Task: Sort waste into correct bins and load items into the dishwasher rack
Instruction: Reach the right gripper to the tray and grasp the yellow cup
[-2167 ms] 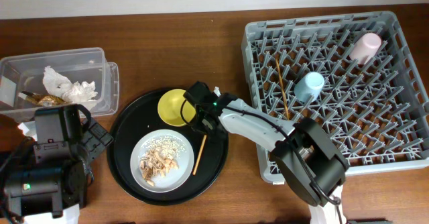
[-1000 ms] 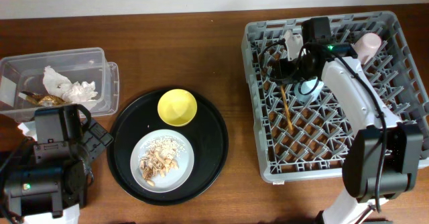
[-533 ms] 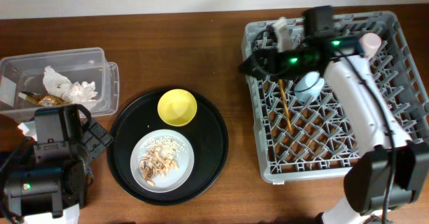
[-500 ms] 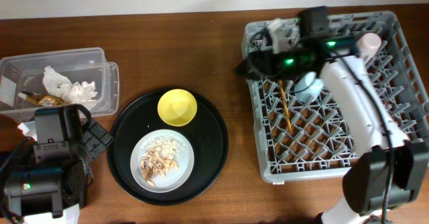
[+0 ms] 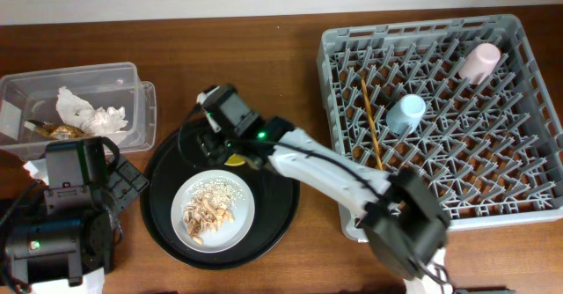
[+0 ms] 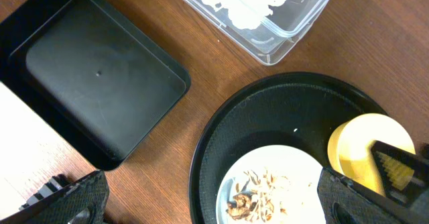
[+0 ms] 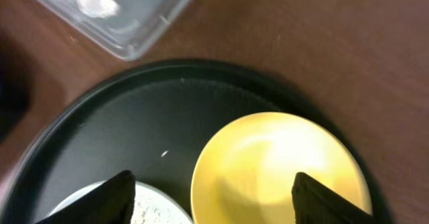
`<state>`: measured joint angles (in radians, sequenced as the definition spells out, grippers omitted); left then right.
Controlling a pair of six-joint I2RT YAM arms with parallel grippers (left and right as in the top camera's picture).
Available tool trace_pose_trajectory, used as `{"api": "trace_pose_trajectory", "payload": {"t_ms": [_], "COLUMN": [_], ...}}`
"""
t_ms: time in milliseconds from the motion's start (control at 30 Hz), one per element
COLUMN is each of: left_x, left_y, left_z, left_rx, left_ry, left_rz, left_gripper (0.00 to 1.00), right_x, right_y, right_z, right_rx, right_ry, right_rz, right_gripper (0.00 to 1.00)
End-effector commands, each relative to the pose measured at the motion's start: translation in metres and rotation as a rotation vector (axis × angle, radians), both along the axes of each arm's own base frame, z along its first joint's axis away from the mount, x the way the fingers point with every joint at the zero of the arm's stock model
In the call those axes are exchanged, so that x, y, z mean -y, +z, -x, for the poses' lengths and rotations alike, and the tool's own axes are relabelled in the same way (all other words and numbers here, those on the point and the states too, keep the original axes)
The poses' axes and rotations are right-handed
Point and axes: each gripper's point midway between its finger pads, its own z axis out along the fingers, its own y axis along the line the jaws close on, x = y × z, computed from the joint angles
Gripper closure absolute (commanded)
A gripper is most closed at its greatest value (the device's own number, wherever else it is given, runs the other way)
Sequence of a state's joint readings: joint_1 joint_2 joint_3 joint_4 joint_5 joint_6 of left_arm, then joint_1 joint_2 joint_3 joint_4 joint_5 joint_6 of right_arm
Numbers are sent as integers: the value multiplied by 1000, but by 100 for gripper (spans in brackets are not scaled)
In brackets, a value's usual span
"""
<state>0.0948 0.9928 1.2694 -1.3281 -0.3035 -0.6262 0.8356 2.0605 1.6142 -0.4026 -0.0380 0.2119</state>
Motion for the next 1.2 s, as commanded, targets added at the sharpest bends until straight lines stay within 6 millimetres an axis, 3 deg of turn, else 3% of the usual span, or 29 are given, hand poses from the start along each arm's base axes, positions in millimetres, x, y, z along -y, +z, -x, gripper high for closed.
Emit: {"api": "trace_pose_trajectory", "payload": {"t_ms": [0,67,267,400,600,800,900,1000,1100,1167], "left_x": [-2,-2,-2,-2,-2,-2,-2,-2,-2,-2], "left_y": [4,4,4,4,4,4,4,4,4,4], "left_z": [-1,-1,-1,-1,-1,-1,-1,-1,-1,-1], "left_rx": [15,15,15,15,15,15,15,15,15,15], "left_ry": [18,18,18,18,18,18,18,18,18,18], "left_rz": [-3,-3,-3,-3,-3,-3,-3,-3,-3,-3], "left_gripper": [1,1,1,1,1,1,1,1,1,1], "right_x": [-6,-9,-13,-25,-15,-15,-17,-24,-28,-12], "right_y": [-37,-50,-56,-67,-69,-72,-72,-49,18,64], "right_z": [-6,-5,-1,14,4,11,14,10,-1,-15], "right_rx": [-23,-41,-58,-38,37,13,-10,-15,5,20], "right_ry": [-64,-75,-82,-73,-138,-122,-119,-123,-124,-161], "right_rz": [31,32,26,60,125,134,118,84,8,-14], "right_gripper": [33,37,53,54,56,76,96,96,96,96]}}
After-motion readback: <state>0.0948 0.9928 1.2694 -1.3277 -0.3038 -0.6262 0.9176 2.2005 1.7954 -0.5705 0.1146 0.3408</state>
